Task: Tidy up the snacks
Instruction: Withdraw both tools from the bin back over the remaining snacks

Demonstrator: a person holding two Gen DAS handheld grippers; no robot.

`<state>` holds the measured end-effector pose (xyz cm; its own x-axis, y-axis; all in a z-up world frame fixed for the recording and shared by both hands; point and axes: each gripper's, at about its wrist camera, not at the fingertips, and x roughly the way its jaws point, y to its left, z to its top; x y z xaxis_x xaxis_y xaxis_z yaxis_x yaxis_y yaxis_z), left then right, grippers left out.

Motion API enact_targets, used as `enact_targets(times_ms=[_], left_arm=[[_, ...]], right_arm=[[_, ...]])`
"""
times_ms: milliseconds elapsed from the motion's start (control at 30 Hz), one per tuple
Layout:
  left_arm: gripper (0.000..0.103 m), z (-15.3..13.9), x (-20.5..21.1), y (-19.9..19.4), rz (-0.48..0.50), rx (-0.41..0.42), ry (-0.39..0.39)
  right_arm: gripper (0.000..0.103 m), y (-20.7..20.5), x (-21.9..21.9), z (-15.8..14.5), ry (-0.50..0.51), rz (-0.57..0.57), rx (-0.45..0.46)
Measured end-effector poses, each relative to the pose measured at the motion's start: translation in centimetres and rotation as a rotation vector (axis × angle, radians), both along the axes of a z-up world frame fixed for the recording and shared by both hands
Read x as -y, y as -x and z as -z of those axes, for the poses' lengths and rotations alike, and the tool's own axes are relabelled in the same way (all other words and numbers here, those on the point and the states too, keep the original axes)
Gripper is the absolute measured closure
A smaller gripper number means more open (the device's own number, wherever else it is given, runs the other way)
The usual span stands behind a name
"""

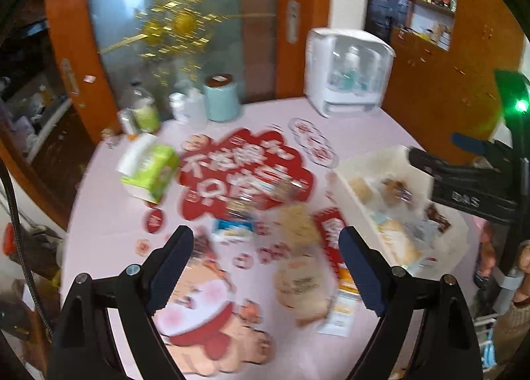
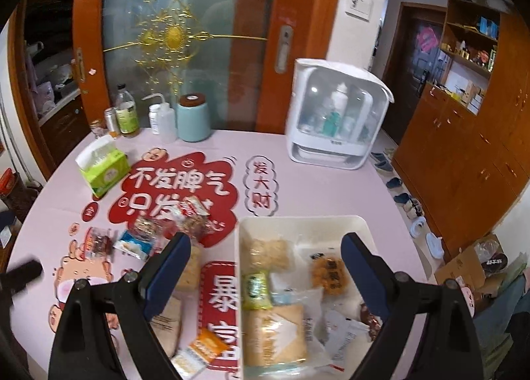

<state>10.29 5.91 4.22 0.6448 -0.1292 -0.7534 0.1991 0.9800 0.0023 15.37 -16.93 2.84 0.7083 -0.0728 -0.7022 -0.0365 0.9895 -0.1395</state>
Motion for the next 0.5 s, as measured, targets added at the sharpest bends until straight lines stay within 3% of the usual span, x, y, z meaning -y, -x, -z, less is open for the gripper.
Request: enact_targets(times_ms=[333,500], left_arm=[[0.013,-2.7,-11.3,-3.3,-0.107,0.085,-0.057],[0.012,-0.3,-14.6,-6.2,-0.115,0.038,-0.031]], right_arm=[[0.01,-2.3,-6.8,-0.2,-0.042,-0.076,-0.059],[0.01,-3.8,-10.2,1.4,0.018,-0.072,-0.08]])
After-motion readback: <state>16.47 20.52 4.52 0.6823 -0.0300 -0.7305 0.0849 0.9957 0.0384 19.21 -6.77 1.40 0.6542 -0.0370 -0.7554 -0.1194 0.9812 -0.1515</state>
